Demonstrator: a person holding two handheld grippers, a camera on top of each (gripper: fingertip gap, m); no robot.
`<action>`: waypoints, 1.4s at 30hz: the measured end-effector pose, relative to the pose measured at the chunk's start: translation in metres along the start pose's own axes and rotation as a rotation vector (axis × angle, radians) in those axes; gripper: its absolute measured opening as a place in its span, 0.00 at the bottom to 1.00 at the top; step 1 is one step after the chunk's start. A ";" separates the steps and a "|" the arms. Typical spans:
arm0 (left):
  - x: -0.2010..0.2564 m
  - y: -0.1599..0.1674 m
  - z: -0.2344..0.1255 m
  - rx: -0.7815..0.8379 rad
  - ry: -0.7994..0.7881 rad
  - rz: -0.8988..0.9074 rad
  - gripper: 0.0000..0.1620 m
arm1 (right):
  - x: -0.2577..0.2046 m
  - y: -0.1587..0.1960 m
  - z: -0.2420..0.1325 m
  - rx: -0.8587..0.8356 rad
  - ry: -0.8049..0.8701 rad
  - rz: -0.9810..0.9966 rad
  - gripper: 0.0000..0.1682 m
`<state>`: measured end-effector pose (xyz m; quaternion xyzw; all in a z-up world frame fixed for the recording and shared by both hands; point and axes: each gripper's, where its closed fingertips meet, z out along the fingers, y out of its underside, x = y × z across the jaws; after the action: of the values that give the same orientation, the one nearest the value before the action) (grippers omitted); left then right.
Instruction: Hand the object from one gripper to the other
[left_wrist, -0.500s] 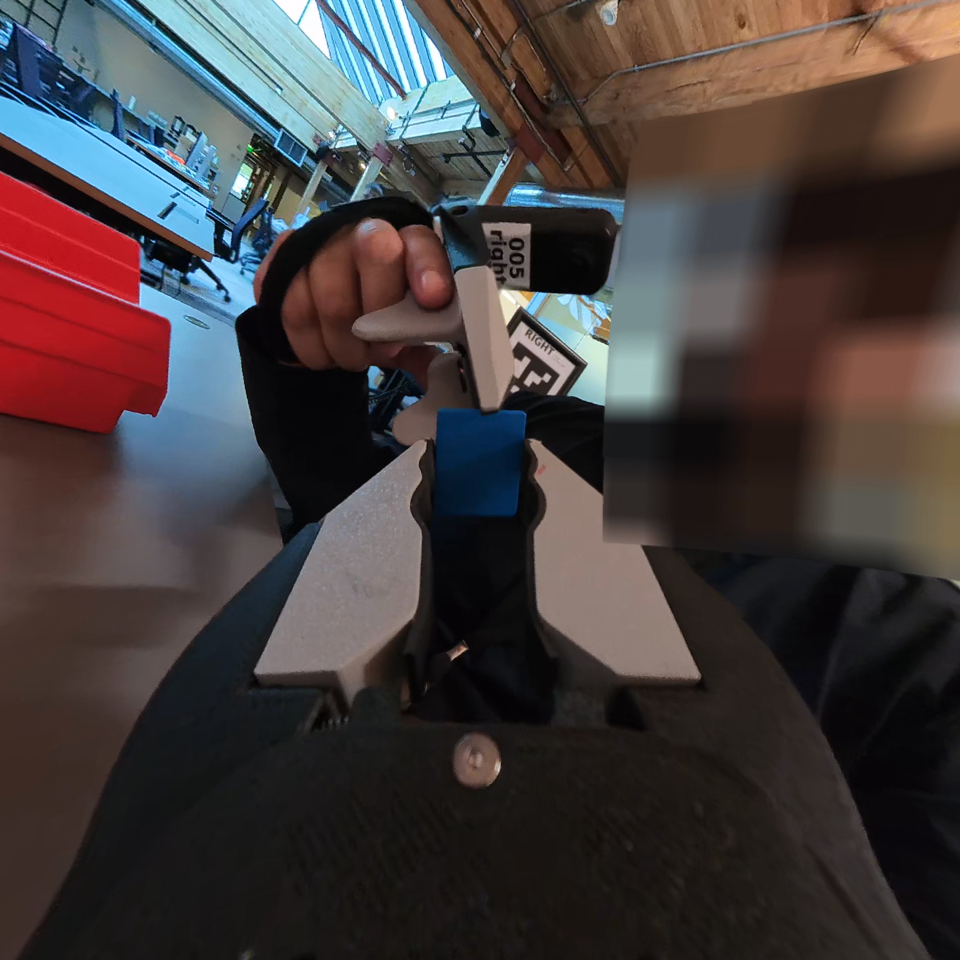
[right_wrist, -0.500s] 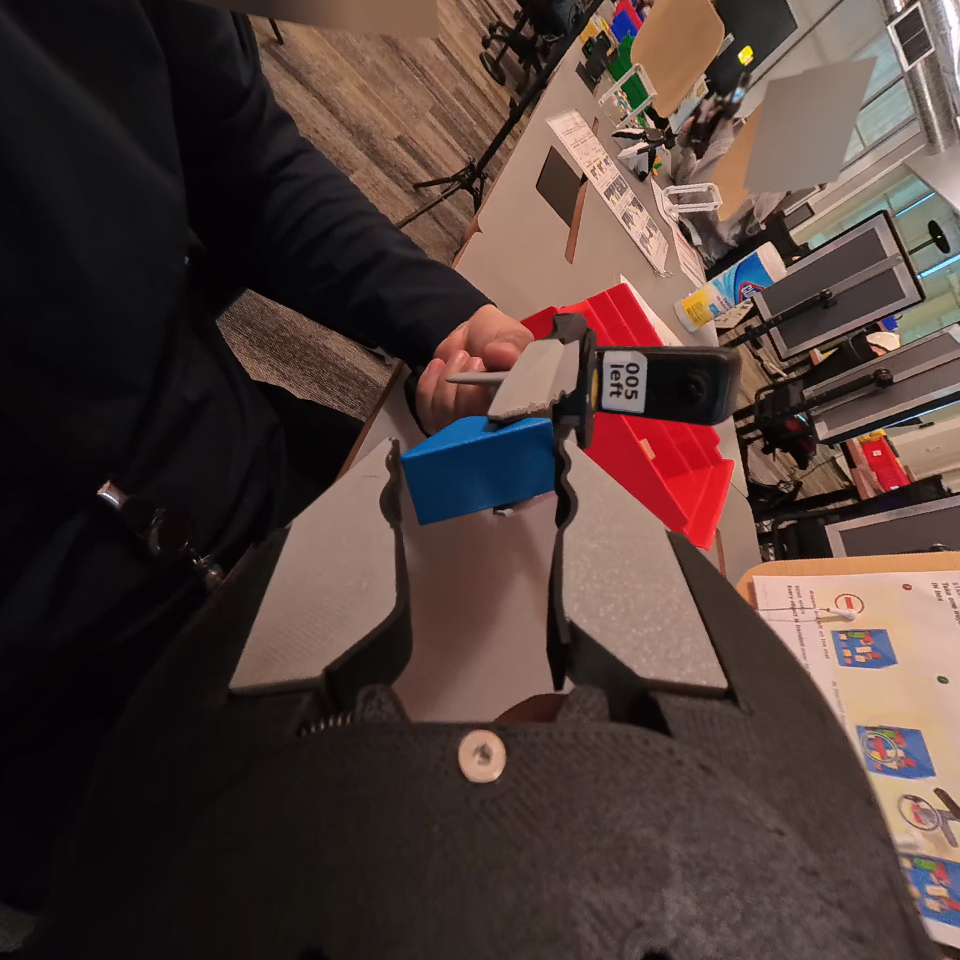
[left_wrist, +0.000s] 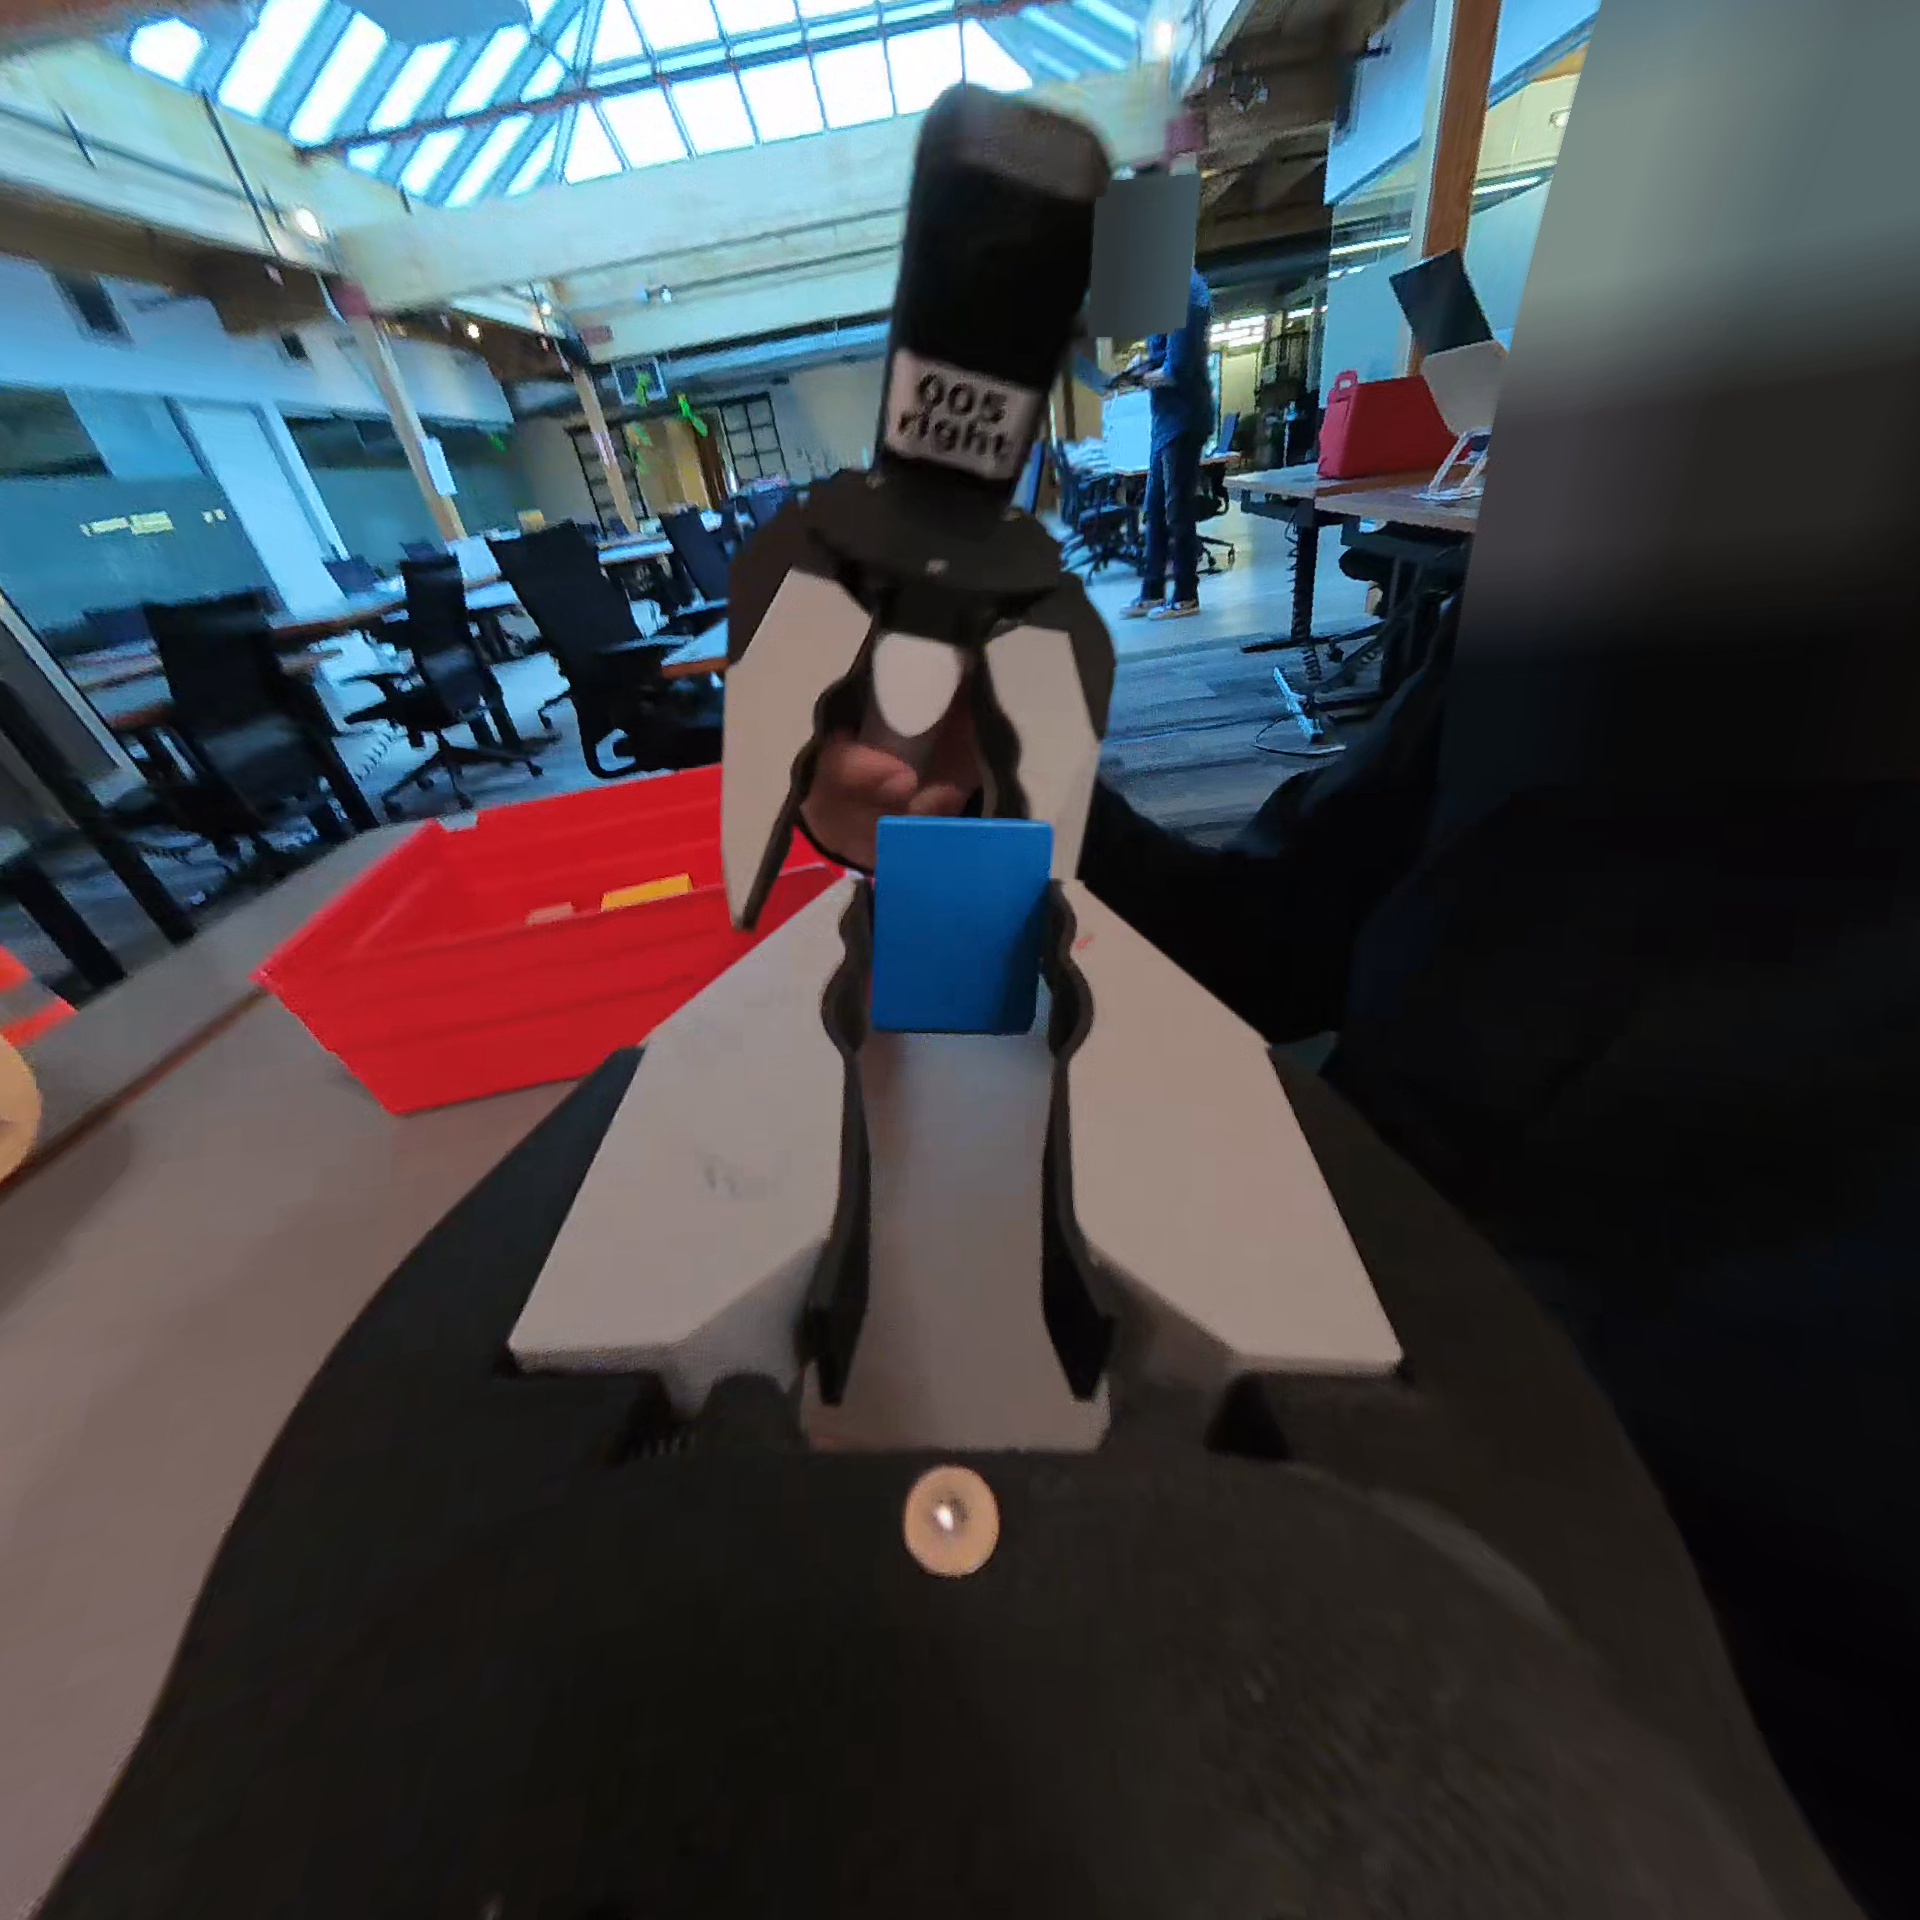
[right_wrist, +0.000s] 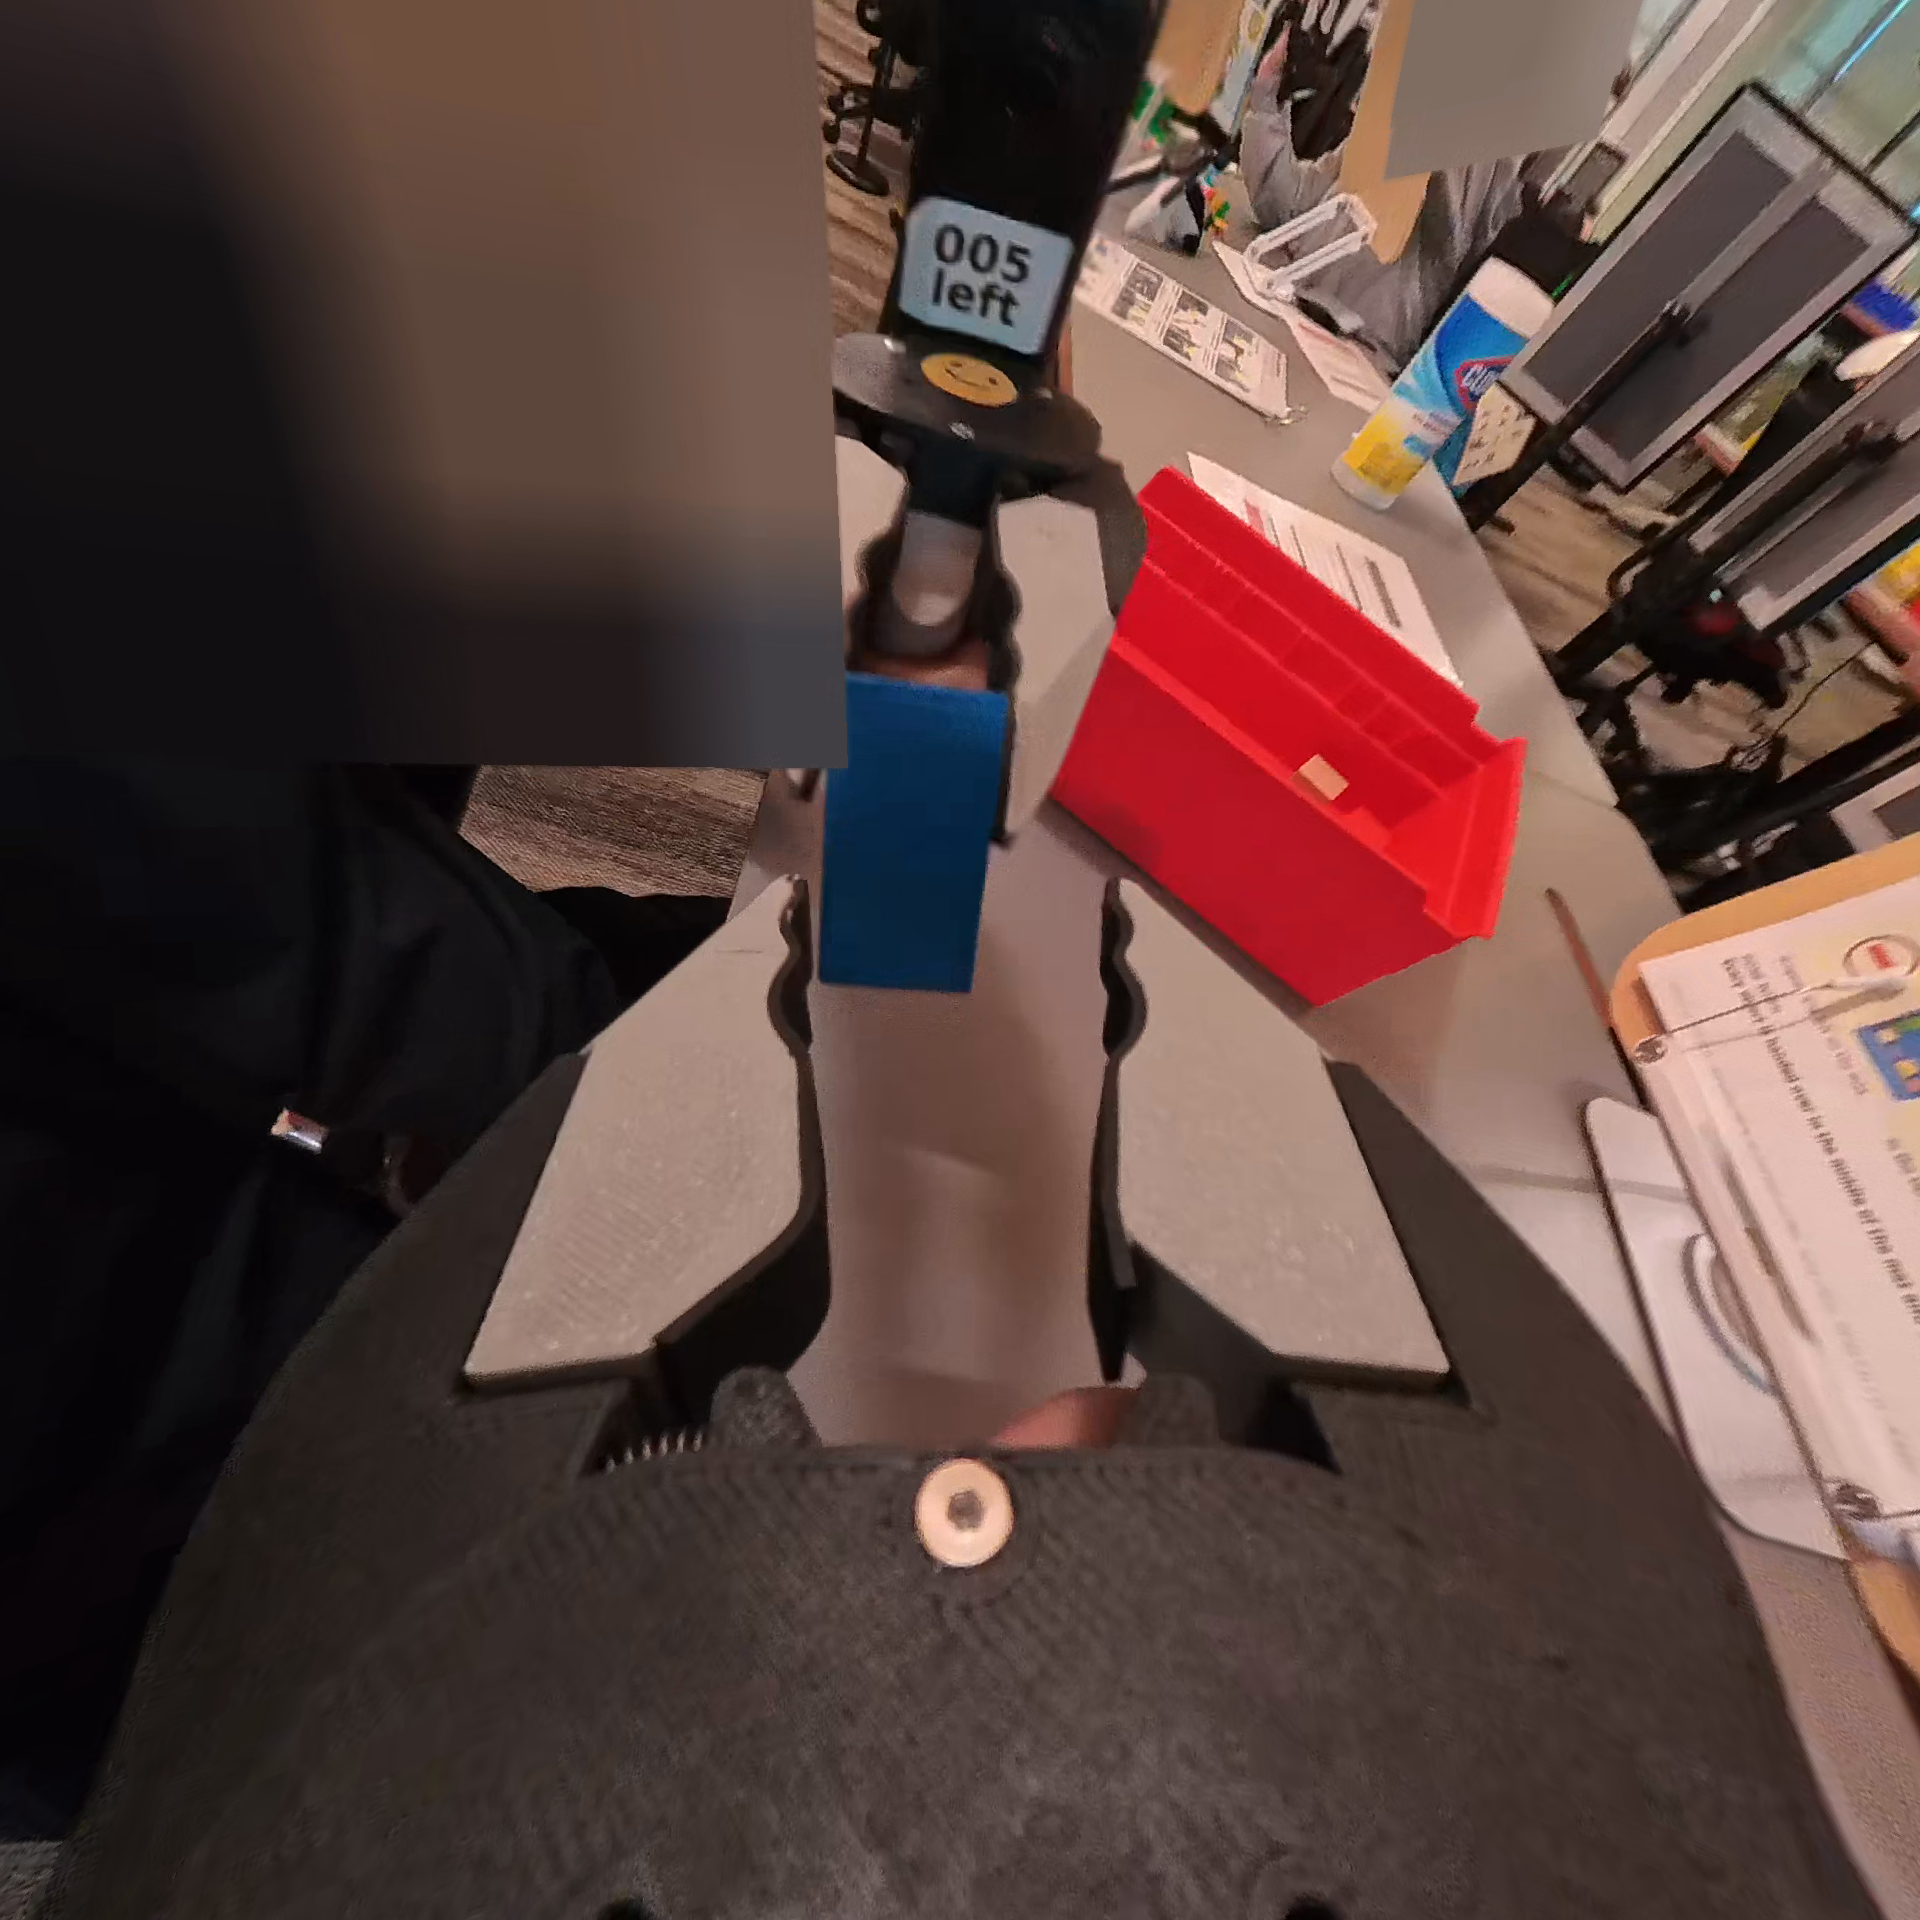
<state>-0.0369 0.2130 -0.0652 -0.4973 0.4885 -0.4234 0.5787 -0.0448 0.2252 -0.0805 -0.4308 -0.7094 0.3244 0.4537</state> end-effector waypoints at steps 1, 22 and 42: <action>0.001 -0.003 -0.002 0.008 0.004 0.009 0.19 | 0.000 0.001 0.000 0.003 -0.012 0.019 0.32; -0.013 -0.018 -0.002 0.139 -0.129 0.052 0.19 | 0.009 -0.019 0.003 0.157 -0.095 0.217 0.19; -0.018 -0.029 -0.005 0.271 -0.169 0.028 0.19 | 0.016 -0.029 0.003 0.310 -0.145 0.279 0.20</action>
<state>-0.0453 0.2256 -0.0340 -0.4417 0.3832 -0.4340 0.6853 -0.0598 0.2272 -0.0509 -0.4254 -0.6155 0.5194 0.4128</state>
